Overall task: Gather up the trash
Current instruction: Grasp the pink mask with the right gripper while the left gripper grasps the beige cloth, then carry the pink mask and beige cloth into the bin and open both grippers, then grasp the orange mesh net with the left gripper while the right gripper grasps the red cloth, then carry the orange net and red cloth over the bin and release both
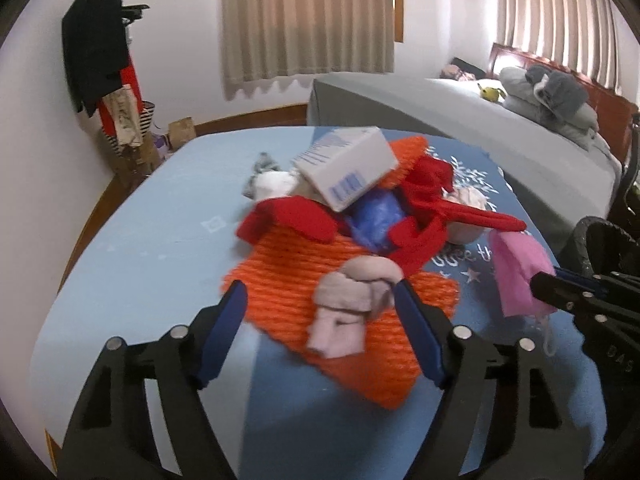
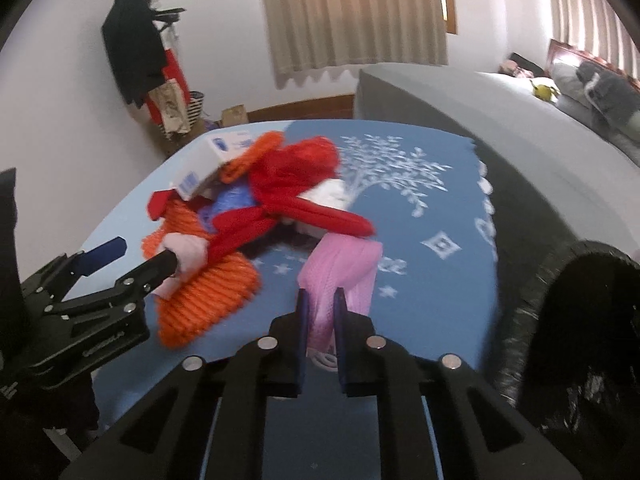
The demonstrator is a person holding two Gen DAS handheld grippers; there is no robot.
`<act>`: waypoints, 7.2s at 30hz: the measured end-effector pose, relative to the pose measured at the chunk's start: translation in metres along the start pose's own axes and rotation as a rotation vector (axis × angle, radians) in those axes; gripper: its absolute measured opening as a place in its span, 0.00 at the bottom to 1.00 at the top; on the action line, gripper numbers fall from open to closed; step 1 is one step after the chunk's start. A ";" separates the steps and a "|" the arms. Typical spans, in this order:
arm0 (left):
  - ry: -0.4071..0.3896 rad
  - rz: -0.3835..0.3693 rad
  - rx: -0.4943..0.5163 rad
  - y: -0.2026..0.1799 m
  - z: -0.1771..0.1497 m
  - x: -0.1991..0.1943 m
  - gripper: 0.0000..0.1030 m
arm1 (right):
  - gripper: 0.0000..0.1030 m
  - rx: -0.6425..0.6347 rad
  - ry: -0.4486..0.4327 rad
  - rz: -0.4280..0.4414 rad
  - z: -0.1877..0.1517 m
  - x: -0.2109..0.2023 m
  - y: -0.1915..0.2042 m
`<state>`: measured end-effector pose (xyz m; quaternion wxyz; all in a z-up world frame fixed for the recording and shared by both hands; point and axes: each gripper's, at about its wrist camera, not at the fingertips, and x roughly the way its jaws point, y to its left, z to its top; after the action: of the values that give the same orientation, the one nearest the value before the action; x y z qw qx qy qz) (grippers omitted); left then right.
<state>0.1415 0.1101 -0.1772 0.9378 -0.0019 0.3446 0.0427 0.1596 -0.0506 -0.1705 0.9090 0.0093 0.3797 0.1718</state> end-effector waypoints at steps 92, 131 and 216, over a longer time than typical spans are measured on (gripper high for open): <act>0.007 0.073 -0.042 -0.012 0.012 -0.016 0.81 | 0.95 0.112 -0.218 -0.157 0.000 -0.077 -0.052; 0.015 -0.042 -0.077 -0.016 -0.001 -0.019 0.14 | 0.95 0.036 -0.157 -0.107 0.002 -0.033 -0.024; -0.216 -0.075 0.019 -0.042 0.053 -0.086 0.14 | 0.07 0.077 -0.303 0.049 0.062 -0.108 -0.044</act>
<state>0.1138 0.0631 -0.0817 0.9704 -0.0014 0.2415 0.0041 0.1458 -0.1189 -0.0589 0.9504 0.0791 0.2440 0.1759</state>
